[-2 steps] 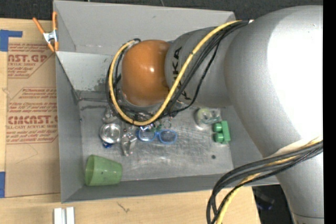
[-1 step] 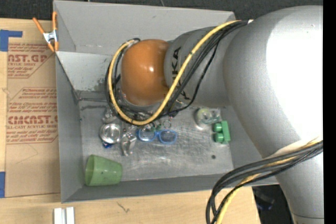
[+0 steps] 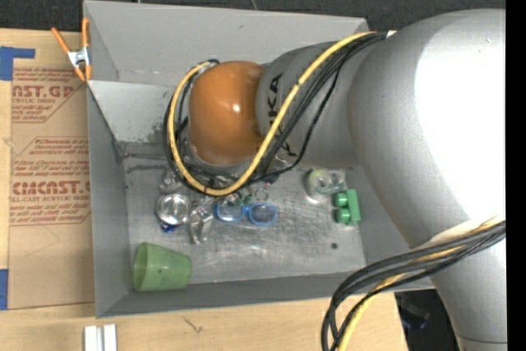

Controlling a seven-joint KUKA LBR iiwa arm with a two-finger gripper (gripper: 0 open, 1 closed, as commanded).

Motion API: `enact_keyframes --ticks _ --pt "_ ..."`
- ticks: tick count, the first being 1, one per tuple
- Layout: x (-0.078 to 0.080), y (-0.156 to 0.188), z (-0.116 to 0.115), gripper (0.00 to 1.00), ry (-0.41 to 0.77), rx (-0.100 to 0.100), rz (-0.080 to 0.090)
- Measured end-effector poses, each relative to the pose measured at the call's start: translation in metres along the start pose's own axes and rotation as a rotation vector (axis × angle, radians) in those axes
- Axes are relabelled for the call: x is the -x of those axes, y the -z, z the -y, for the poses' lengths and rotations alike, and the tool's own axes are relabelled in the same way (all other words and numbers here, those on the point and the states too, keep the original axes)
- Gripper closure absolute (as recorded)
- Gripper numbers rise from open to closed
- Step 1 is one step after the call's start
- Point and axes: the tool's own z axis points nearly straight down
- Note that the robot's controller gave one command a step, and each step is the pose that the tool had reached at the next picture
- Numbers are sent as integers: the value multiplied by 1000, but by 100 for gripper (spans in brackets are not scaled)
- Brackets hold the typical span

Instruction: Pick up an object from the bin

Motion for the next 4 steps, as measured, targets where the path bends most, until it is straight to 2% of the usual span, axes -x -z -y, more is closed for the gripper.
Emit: enact_keyframes --ticks 1,2,3,4 --pt "2 1 0 100 0 0 7" --pt "3 28 0 100 -1 -1 1" --pt "5 72 -1 100 -2 -2 4" --pt "6 91 -1 100 -2 -2 1"
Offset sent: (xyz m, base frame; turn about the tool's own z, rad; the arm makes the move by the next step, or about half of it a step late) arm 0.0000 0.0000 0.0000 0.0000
